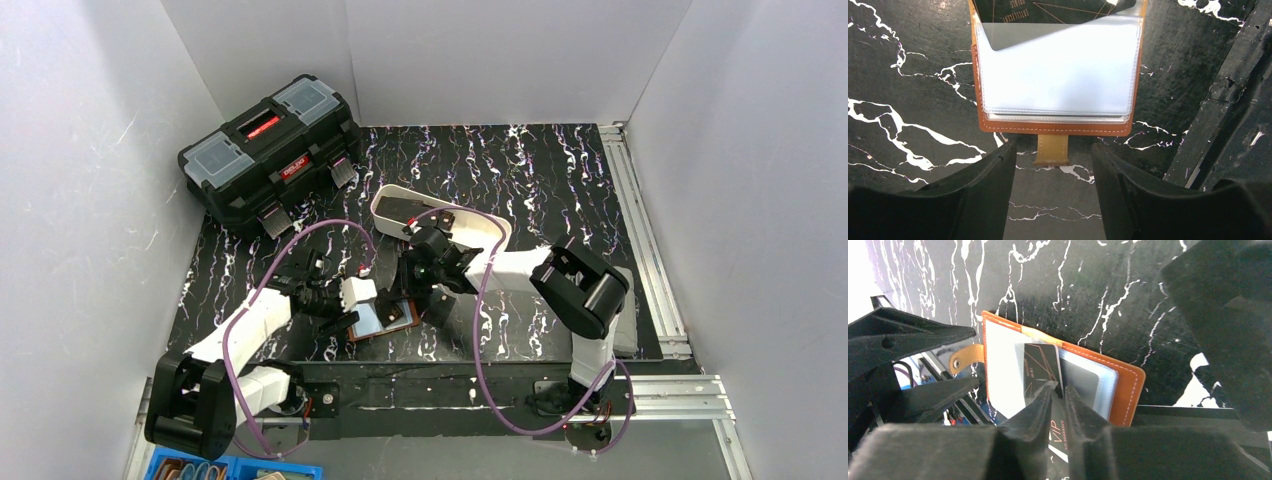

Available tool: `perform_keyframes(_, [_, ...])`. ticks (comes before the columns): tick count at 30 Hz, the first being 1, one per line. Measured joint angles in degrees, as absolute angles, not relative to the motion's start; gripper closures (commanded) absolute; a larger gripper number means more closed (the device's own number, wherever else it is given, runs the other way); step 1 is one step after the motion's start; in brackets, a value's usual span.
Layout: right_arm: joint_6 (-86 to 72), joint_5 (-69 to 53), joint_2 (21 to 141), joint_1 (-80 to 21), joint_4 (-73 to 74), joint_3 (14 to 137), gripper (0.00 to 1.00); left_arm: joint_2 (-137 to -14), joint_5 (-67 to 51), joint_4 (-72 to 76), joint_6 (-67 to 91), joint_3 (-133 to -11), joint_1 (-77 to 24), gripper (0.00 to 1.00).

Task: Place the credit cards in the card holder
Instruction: Insert the credit card into the card holder.

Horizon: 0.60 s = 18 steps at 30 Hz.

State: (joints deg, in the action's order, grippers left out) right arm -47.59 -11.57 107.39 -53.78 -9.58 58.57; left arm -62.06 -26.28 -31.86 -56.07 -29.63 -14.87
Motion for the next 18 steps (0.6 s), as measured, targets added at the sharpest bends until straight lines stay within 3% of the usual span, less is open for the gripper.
perform_keyframes(3, [-46.9, -11.4, 107.4, -54.5, -8.8, 59.0, 0.56, -62.0, -26.3, -31.7, -55.7, -29.6, -14.9, 0.45])
perform_keyframes(5, [-46.6, -11.2, 107.2, -54.7, -8.8, 59.0, 0.54, -62.0, -26.3, -31.7, -55.5, -29.6, -14.9, 0.45])
perform_keyframes(18, [-44.6, -8.7, 101.9, -54.9, -3.9, 58.0, 0.61, -62.0, -26.3, -31.7, -55.3, -29.6, -14.9, 0.45])
